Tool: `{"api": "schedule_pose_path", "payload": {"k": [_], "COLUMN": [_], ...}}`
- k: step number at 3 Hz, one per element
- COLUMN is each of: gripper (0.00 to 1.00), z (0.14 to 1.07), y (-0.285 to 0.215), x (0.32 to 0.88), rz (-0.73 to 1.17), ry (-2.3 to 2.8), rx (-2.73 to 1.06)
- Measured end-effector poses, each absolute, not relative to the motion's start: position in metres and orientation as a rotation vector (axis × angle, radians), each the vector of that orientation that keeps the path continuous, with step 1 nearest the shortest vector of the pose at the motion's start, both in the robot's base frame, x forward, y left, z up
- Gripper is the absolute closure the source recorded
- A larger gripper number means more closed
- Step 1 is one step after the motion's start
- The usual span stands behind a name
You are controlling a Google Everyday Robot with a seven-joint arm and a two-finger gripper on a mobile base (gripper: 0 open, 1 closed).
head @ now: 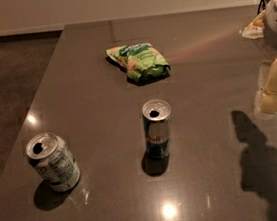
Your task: Move redbull can near 7up can
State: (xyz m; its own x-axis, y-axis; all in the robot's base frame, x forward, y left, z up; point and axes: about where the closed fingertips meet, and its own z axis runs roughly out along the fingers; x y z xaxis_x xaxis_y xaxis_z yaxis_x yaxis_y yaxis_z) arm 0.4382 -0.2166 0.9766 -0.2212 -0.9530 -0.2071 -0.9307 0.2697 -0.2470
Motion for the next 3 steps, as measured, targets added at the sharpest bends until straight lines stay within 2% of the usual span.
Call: {"api": "schedule_pose_path", "payload": {"k": [2,3], "gripper": [0.00,0.00], "z": [0.979,0.968], "y": [-0.205,-0.173], "x": [0.435,0.431], "rz": [-0.072,0.035], "ry": [2.198,2.122], "rx": [-1.746,-1.800]}}
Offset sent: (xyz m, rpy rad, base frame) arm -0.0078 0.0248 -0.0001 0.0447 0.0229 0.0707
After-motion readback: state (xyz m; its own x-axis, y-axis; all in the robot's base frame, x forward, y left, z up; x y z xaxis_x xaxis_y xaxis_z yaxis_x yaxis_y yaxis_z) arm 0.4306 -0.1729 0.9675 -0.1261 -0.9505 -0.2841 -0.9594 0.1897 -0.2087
